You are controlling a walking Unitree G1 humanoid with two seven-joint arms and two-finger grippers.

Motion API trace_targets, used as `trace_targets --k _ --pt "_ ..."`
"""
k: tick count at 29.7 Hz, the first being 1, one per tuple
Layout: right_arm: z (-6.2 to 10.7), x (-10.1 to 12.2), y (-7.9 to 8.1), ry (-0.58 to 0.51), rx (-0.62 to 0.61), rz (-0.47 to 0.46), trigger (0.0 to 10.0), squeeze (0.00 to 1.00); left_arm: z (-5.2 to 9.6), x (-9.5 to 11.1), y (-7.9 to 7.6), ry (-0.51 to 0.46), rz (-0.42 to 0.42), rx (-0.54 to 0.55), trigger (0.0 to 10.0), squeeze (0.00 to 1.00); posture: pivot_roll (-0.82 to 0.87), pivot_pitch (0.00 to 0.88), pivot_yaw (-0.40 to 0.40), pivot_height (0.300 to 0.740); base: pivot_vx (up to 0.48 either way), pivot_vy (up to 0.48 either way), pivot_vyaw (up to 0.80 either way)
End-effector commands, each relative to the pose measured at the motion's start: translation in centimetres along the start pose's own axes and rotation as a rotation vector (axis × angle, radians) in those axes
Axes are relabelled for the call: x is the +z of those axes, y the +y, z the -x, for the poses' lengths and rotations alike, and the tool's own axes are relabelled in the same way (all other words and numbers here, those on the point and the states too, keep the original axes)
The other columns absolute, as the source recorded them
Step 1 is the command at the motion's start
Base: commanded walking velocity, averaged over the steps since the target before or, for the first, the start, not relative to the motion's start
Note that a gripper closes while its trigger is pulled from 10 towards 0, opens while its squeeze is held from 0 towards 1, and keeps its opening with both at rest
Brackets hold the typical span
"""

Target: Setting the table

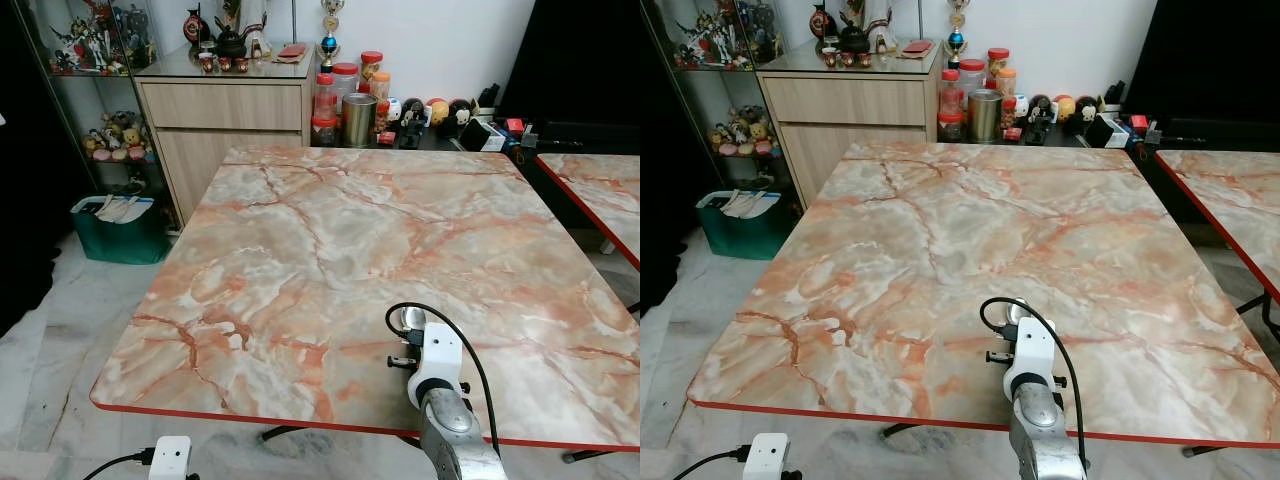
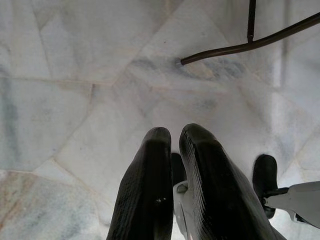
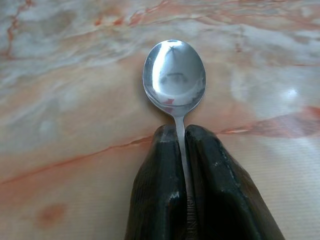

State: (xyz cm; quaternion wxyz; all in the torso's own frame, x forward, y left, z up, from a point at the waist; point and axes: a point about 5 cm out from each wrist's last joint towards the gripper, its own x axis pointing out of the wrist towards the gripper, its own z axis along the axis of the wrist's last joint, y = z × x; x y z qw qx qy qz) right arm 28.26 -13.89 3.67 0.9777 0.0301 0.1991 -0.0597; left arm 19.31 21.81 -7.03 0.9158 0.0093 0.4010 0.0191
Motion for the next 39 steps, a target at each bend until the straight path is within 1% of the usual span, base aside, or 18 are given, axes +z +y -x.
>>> trace_targets --k 1,4,5,7,8,10,11,12,13,14,15,17,22,24,25,31,35,39 --pt "0.0 -0.4 -0.8 0.017 -0.023 -0.018 10.0 0.0 0.0 0.1 0.0 0.004 -0.02 -0.005 10.0 0.0 -0.01 0.0 -0.006 0.74 0.0 0.0 0.0" --pt "-0.2 -0.7 -1.3 0.029 -0.024 0.013 10.0 0.0 -0.1 0.4 -0.2 -0.014 -0.019 -0.007 10.0 0.0 -0.04 0.0 -0.032 0.74 0.0 0.0 0.0" --pt "-0.3 -1.0 -1.8 0.038 -0.033 0.016 10.0 0.0 -0.1 0.1 -0.4 0.0 -0.035 -0.014 10.0 0.0 0.02 0.0 -0.017 0.74 0.0 0.0 0.0" --pt "-0.3 -0.6 -2.3 0.01 -0.037 0.017 10.0 0.0 0.0 -0.1 -0.1 0.004 -0.026 0.0 10.0 0.0 -0.01 0.0 -0.018 0.74 0.0 0.0 0.0" --pt "-0.4 0.3 -2.6 -0.036 -0.023 0.028 10.0 0.0 0.0 0.2 0.5 -0.012 0.007 0.022 10.0 0.0 -0.01 0.0 -0.018 0.74 0.0 0.0 0.0" --pt "-0.4 0.1 -3.1 -0.011 -0.04 0.039 10.0 0.0 0.1 0.8 1.3 -0.045 -0.009 0.046 10.0 0.0 -0.01 0.0 -0.011 0.74 0.0 0.0 0.0" --pt "0.1 0.1 -3.6 -0.016 -0.075 -0.036 10.0 0.0 0.3 0.7 2.1 -0.05 0.052 0.085 10.0 0.0 0.02 0.0 0.008 0.74 0.0 0.0 0.0" --pt "0.4 -0.1 -3.9 -0.016 -0.095 -0.069 10.0 0.0 0.5 0.5 2.8 -0.055 0.086 0.103 10.0 0.0 0.02 0.0 0.019 0.74 0.0 0.0 0.0" --pt "0.7 -0.6 -4.1 -0.009 -0.112 -0.056 10.0 0.0 0.8 -0.1 3.3 -0.034 0.059 0.099 10.0 0.0 -0.01 0.0 0.021 0.74 0.0 0.0 0.0" --pt "0.7 -0.9 -3.9 -0.014 -0.086 -0.01 10.0 0.0 1.1 -0.7 3.6 0.0 -0.021 0.068 10.0 0.0 -0.02 0.0 0.032 0.74 0.0 0.0 0.0" --pt "0.6 -0.7 -3.7 -0.023 -0.061 0.003 10.0 0.0 1.1 -0.8 3.7 0.009 -0.052 0.054 10.0 0.0 -0.02 0.0 0.034 0.74 0.0 0.0 0.0" --pt "-0.2 0.9 -3.3 -0.079 -0.015 0.021 10.0 0.0 1.1 -0.6 4.4 0.021 -0.036 0.069 10.0 0.0 -0.01 0.0 0.048 0.74 0.0 0.0 0.0" --pt "-0.7 2.3 -3.8 -0.124 -0.04 0.0 10.0 0.0 0.7 0.7 3.9 -0.011 -0.062 0.056 10.0 0.0 -0.01 0.0 0.043 0.74 0.0 0.0 0.0" --pt "-0.9 2.4 -4.0 -0.116 -0.054 -0.024 10.0 0.0 0.1 2.4 3.0 -0.076 -0.014 0.061 10.0 0.0 0.01 0.0 0.029 0.74 0.0 0.0 0.0" --pt "-1.0 2.5 -3.8 -0.115 -0.037 0.002 10.0 0.0 -0.1 2.9 2.5 -0.094 0.005 0.057 10.0 0.0 0.01 0.0 0.011 0.74 0.0 0.0 0.0" --pt "-1.3 3.3 -3.0 -0.131 0.009 0.026 10.0 0.0 -0.4 2.9 1.3 -0.096 0.028 0.05 10.0 0.0 0.0 0.0 -0.015 0.74 0.0 0.0 0.0" --pt "-1.3 3.7 -1.8 -0.143 0.08 0.061 10.0 0.0 -0.4 2.3 0.4 -0.092 0.059 0.051 10.0 0.0 0.0 0.026 -0.049 0.74 0.0 0.0 0.0" --pt "-1.4 3.7 -1.3 -0.147 0.108 0.062 10.0 0.0 -0.3 1.8 0.4 -0.082 0.064 0.058 10.0 0.0 0.0 0.027 -0.052 0.74 0.0 0.0 0.0"
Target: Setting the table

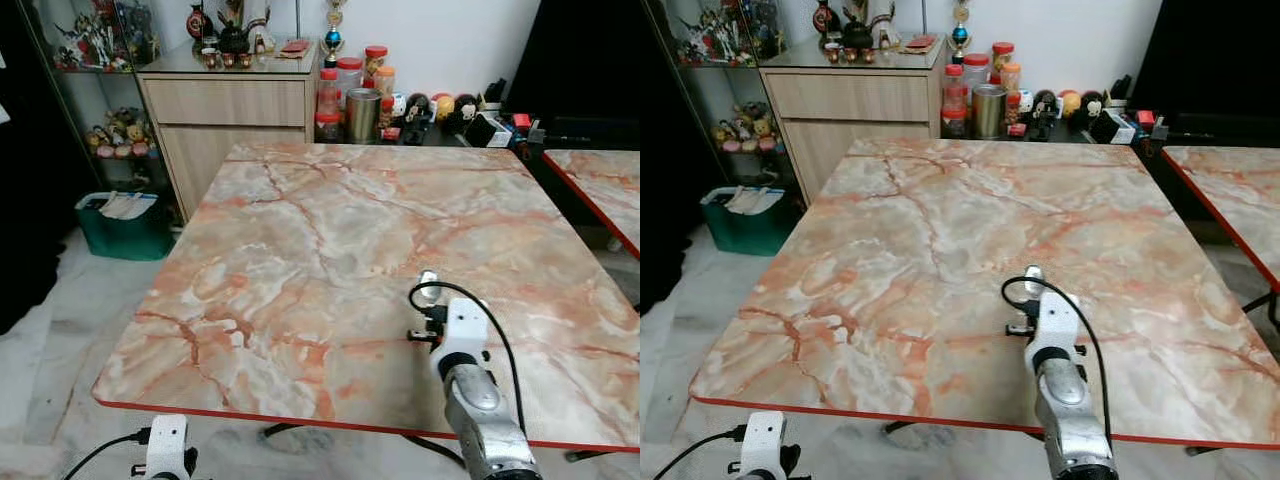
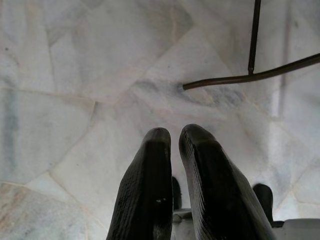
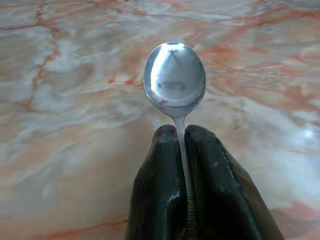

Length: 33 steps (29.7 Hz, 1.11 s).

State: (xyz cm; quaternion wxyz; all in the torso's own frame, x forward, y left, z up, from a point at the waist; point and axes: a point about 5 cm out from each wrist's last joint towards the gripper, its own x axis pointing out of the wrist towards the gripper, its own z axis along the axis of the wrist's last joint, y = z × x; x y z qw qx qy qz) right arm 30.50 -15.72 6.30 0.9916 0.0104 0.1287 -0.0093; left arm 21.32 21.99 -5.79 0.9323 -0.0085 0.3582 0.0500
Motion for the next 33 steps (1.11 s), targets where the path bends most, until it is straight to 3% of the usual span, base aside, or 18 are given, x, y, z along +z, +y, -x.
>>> trace_targets --k 1,20,33 --pt "-0.2 0.2 0.2 0.0 0.006 0.016 10.0 0.0 0.2 -0.5 0.4 0.009 0.009 0.02 10.0 0.0 0.0 0.028 -0.052 0.74 0.0 0.0 0.0" --pt "0.2 -0.3 0.3 -0.031 -0.004 -0.046 10.0 0.0 1.2 -2.3 2.5 0.05 0.019 0.076 10.0 0.0 0.01 0.0 -0.027 0.74 0.0 0.0 0.0" --pt "0.3 -0.5 0.2 -0.036 -0.011 -0.046 10.0 0.0 1.5 -3.1 2.6 0.07 0.001 0.065 10.0 0.0 0.02 0.0 -0.023 0.74 0.0 0.0 0.0"
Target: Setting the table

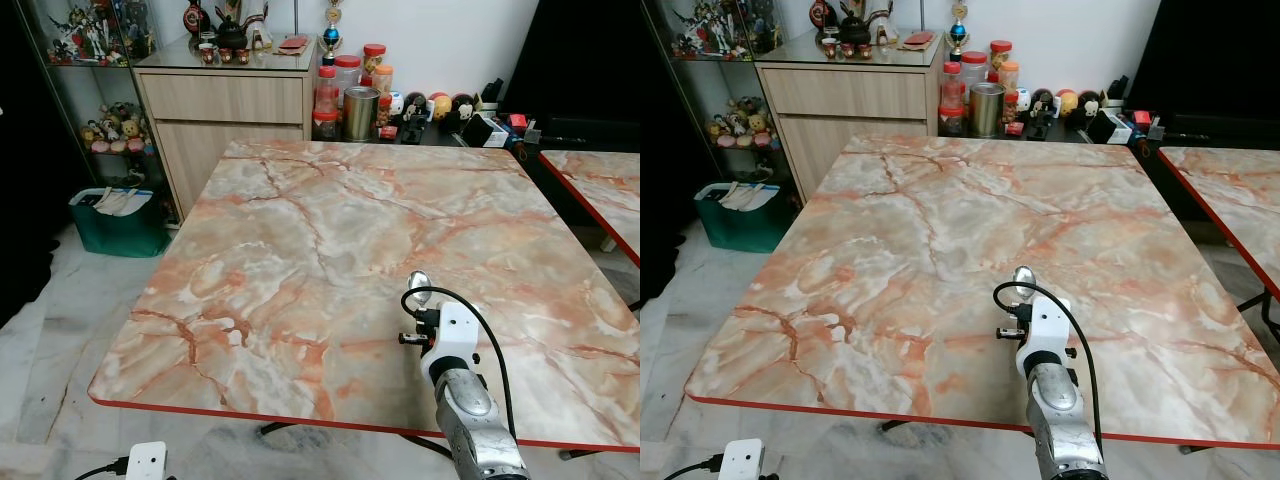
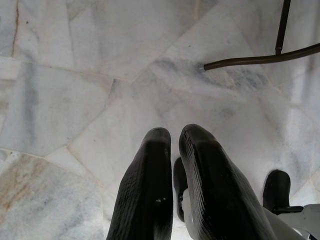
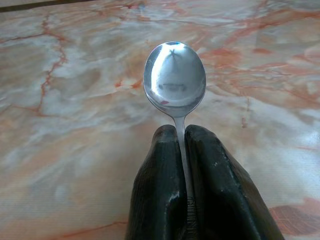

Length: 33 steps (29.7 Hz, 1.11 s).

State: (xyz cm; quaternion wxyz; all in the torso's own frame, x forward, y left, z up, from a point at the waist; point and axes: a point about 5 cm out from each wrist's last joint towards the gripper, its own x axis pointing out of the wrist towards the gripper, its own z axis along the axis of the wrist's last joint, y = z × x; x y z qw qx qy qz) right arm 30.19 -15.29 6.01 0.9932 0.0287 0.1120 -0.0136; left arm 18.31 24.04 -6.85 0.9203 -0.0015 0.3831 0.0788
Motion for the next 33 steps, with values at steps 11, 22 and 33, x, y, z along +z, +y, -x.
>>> trace_targets --k 11,22,33 --pt "0.6 -0.7 -0.2 -0.002 -0.013 -0.02 10.0 0.0 0.6 -1.9 -0.3 0.056 -0.036 -0.029 10.0 0.0 0.01 0.0 -0.023 0.74 0.0 0.0 0.0" --pt "0.1 1.5 -1.6 -0.065 -0.02 0.041 10.0 0.0 0.7 -1.4 1.4 0.044 -0.047 0.018 10.0 0.0 0.03 0.0 -0.057 0.74 0.0 0.0 0.0" --pt "-0.3 2.3 -1.4 -0.058 0.011 0.014 10.0 0.0 0.6 -1.1 1.5 0.062 -0.104 -0.042 10.0 0.0 0.03 0.0 -0.055 0.74 0.0 0.0 0.0"
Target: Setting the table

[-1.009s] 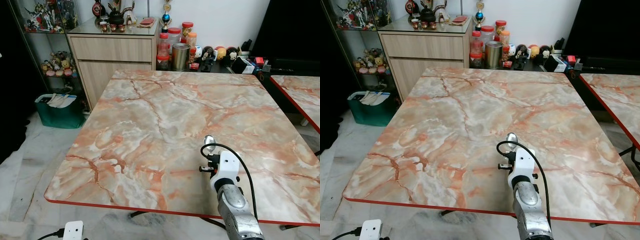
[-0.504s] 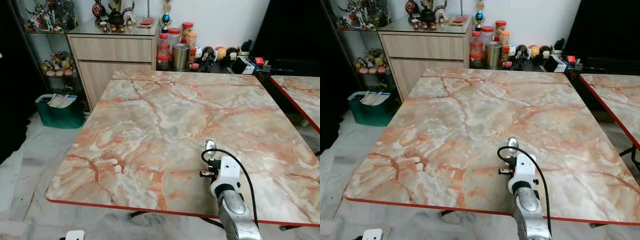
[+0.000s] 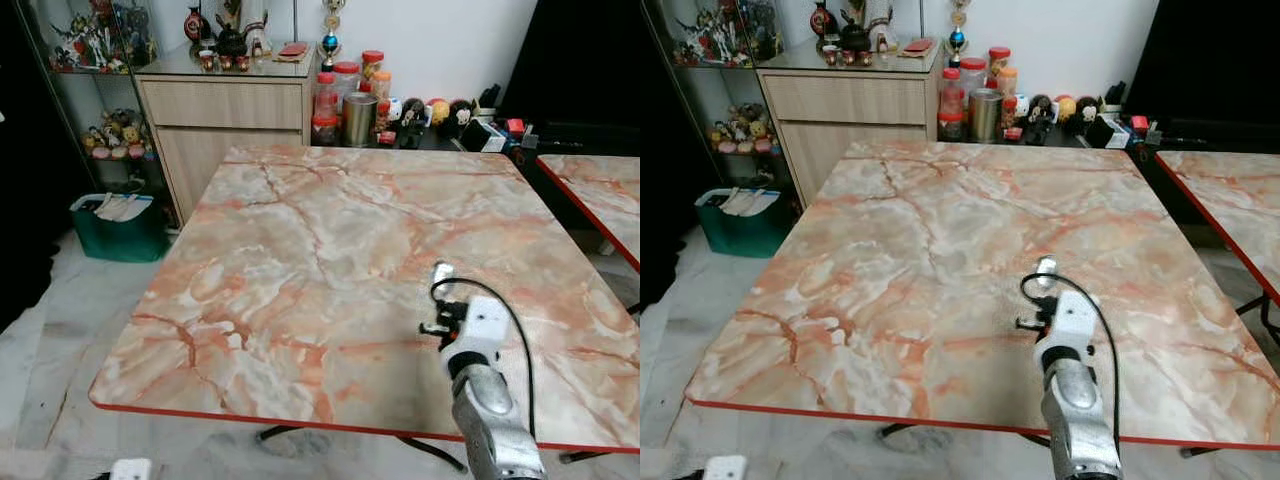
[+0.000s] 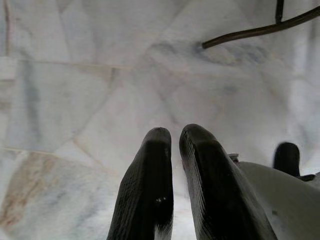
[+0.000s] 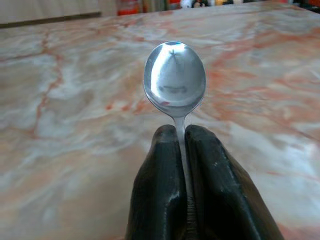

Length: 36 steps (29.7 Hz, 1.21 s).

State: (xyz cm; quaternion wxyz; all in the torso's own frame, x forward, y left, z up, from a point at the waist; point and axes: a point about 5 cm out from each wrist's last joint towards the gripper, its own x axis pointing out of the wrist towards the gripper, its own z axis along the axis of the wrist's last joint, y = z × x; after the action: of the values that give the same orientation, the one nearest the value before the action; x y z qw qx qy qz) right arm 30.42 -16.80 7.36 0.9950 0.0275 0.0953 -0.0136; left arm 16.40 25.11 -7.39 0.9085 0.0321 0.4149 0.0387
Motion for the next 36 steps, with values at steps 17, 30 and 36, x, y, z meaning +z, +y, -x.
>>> trace_targets --k 17,30,36 --pt "0.2 -0.6 2.7 0.036 0.058 0.001 10.0 0.0 -0.4 0.2 -1.2 0.008 0.063 0.024 10.0 0.0 0.01 0.0 -0.072 0.74 0.0 0.0 0.0" --pt "-0.8 0.8 2.0 -0.001 0.026 -0.011 10.0 0.0 -0.7 1.0 -1.7 -0.009 0.077 0.029 10.0 0.0 0.0 0.018 -0.058 0.74 0.0 -0.296 0.0" --pt "-0.6 0.5 1.9 0.003 0.015 -0.018 10.0 0.0 -0.8 1.2 -1.7 -0.015 0.078 0.029 10.0 0.0 0.0 0.02 -0.053 0.74 0.0 -0.342 0.0"
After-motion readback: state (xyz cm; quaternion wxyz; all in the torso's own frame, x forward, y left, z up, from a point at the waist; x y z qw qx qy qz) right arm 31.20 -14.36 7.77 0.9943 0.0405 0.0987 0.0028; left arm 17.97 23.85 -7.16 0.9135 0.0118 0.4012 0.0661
